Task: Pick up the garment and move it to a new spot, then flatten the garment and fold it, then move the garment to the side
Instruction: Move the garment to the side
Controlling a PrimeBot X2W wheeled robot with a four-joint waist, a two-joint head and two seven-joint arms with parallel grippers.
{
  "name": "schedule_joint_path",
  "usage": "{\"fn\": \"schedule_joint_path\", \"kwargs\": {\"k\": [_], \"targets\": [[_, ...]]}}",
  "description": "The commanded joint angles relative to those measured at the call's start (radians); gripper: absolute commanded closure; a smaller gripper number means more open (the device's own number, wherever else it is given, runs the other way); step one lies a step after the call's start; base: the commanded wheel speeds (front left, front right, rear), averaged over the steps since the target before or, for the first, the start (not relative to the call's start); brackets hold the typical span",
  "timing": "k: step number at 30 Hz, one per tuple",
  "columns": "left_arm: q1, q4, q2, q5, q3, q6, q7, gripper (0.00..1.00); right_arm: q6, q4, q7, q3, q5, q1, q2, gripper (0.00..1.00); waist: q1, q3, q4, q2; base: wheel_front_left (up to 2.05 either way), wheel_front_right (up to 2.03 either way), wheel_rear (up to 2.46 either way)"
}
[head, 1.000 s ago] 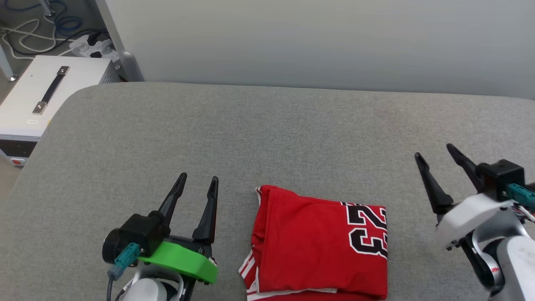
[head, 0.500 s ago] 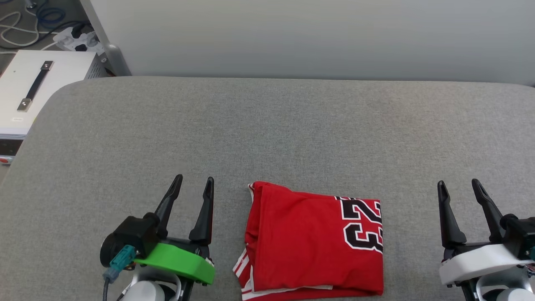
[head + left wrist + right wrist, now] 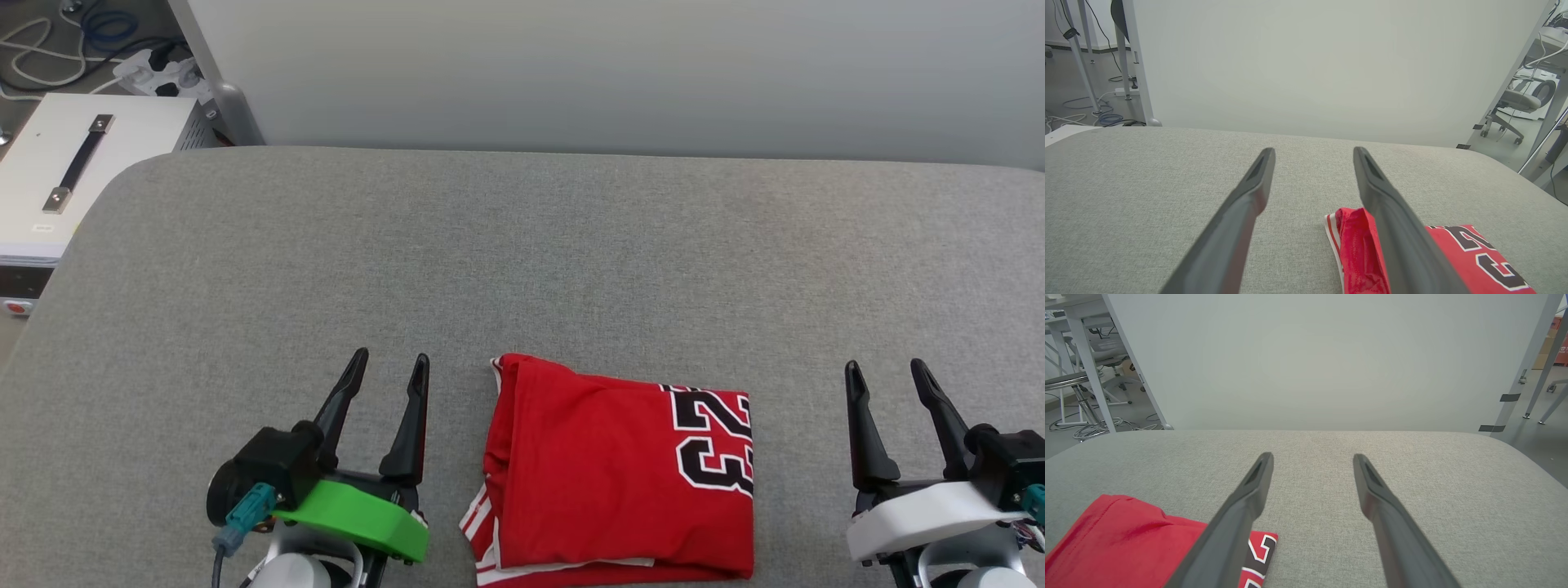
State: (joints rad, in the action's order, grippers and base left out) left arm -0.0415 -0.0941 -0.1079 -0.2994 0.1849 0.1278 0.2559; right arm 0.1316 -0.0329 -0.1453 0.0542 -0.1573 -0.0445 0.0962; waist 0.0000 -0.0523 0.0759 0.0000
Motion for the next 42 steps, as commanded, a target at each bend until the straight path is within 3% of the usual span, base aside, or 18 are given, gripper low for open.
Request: {"fn": "schedule_joint_path", "kwargs": {"k": [1, 7, 11, 17, 20, 27, 33, 42], "targets": [[0.000, -0.003, -0.001, -0.003, -0.002, 0.003, 0.006, 0.00, -0.001, 0.005, 0.004, -0.001, 0.007, -0.007, -0.006, 0.00, 0.0000, 0.000, 0.001, 0.0000, 0.00, 0.00, 0.00], [-0.001, -0.004, -0.003, -0.001, 0.000, 0.003, 0.006, 0.00, -0.001, 0.008, 0.029, -0.009, 0.001, -0.004, -0.004, 0.00, 0.0000, -0.004, 0.004, 0.0000, 0.00, 0.00, 0.00], [-0.011, -0.003, -0.004, -0.001, 0.006, 0.003, 0.006, 0.00, -0.001, 0.012, 0.164, -0.051, -0.034, 0.004, 0.025, 0.00, 0.0000, -0.016, 0.011, 0.0000, 0.00, 0.00, 0.00], [-0.019, -0.003, -0.005, 0.002, 0.013, 0.003, 0.006, 0.00, -0.001, -0.024, 0.568, -0.100, -0.142, 0.035, 0.069, 0.00, 0.0000, -0.043, 0.023, 0.0000, 0.00, 0.00, 0.00], [-0.028, -0.004, -0.005, 0.003, 0.020, 0.003, 0.006, 0.00, -0.001, -0.044, 0.783, -0.075, -0.166, 0.057, 0.059, 0.00, 0.0000, -0.061, 0.033, 0.0000, 0.00, 0.00, 0.00], [-0.061, -0.005, -0.002, 0.004, 0.036, 0.003, 0.006, 0.00, -0.001, -0.071, 1.057, -0.047, -0.158, 0.118, 0.011, 0.00, 0.0000, -0.110, 0.073, 0.0000, 0.00, 0.00, 0.00], [-0.080, -0.009, 0.002, 0.004, 0.040, 0.003, 0.006, 0.00, -0.001, -0.028, 1.136, -0.034, -0.137, 0.138, -0.024, 0.00, 0.0000, -0.138, 0.108, 0.0000, 0.00, 0.00, 0.00], [-0.094, -0.010, 0.005, 0.004, 0.040, 0.003, 0.006, 0.00, -0.001, 0.078, 1.129, -0.108, -0.133, 0.122, -0.039, 0.00, 0.0000, -0.161, 0.133, 0.0000, 0.00, 0.00, 0.00]]}}
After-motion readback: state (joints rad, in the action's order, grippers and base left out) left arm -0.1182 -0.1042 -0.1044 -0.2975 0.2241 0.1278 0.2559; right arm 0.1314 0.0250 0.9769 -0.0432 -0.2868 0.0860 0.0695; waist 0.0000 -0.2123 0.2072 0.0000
